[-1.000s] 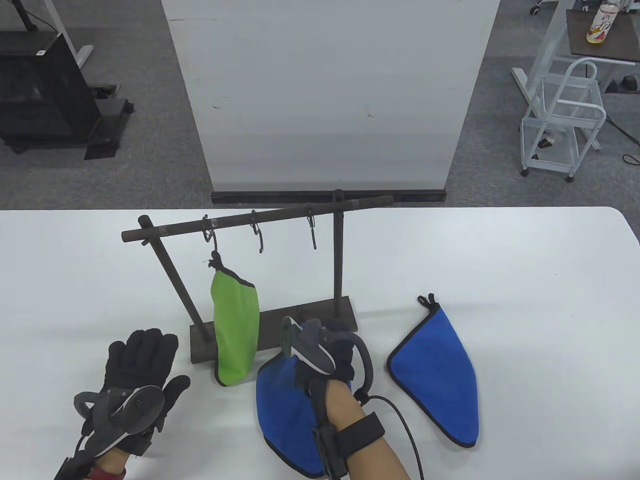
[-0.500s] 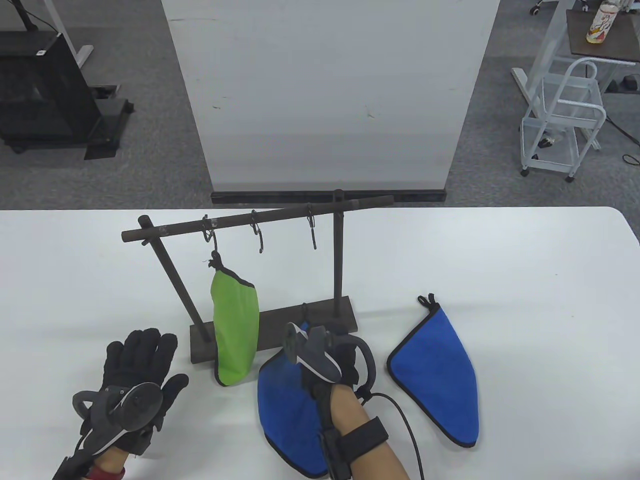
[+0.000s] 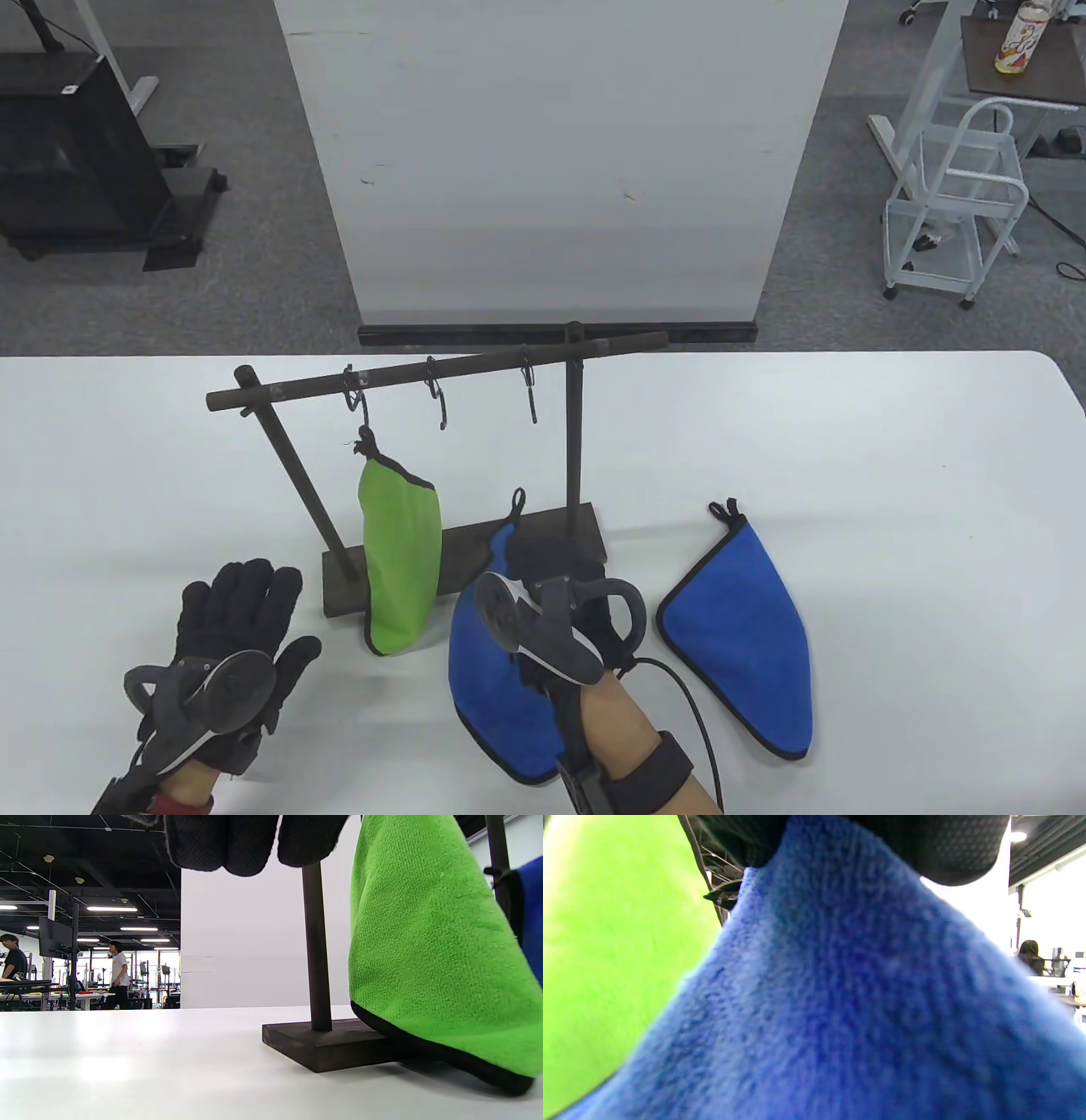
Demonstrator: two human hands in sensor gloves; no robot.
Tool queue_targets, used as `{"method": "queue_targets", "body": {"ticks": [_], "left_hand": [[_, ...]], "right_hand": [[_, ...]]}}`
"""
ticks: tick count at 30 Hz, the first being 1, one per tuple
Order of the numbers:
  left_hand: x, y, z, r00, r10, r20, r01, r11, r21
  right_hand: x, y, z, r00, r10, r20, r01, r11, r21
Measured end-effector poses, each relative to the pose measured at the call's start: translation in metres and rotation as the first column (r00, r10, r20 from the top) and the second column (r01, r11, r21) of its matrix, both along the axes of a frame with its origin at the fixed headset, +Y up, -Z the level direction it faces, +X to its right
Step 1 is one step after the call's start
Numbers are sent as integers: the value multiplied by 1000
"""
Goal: Hook hand towel onto s-hook
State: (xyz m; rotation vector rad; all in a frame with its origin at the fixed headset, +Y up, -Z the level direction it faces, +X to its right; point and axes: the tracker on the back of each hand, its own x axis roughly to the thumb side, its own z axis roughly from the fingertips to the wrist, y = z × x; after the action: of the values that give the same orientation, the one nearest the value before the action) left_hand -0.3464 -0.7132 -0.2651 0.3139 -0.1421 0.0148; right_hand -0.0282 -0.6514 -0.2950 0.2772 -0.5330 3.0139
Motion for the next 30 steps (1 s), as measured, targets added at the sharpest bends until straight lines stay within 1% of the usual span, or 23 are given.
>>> {"method": "queue_targets", "body": {"ticks": [7, 12, 17, 23, 30], "left_hand": [[-2, 2, 1, 1000, 20, 1, -20, 1000, 12], [-1, 2, 2, 1000, 13, -1, -13, 1000, 10], [2, 0, 1, 1000, 6, 8, -6, 1000, 3], [0, 2, 2, 1000, 22, 4, -22, 1000, 10], [-2, 4, 2, 999, 34, 0, -34, 999, 9]], "right_hand": [[0, 39, 22, 999, 11, -53, -2, 988, 154], [-6, 69, 41, 993, 37, -110, -2, 953, 303], [-12, 93, 49, 989, 60, -133, -7, 930, 367], [-19, 102, 46, 987, 64, -146, -2, 922, 387], [-25, 99, 29, 990, 38, -137, 13, 935, 356]]}}
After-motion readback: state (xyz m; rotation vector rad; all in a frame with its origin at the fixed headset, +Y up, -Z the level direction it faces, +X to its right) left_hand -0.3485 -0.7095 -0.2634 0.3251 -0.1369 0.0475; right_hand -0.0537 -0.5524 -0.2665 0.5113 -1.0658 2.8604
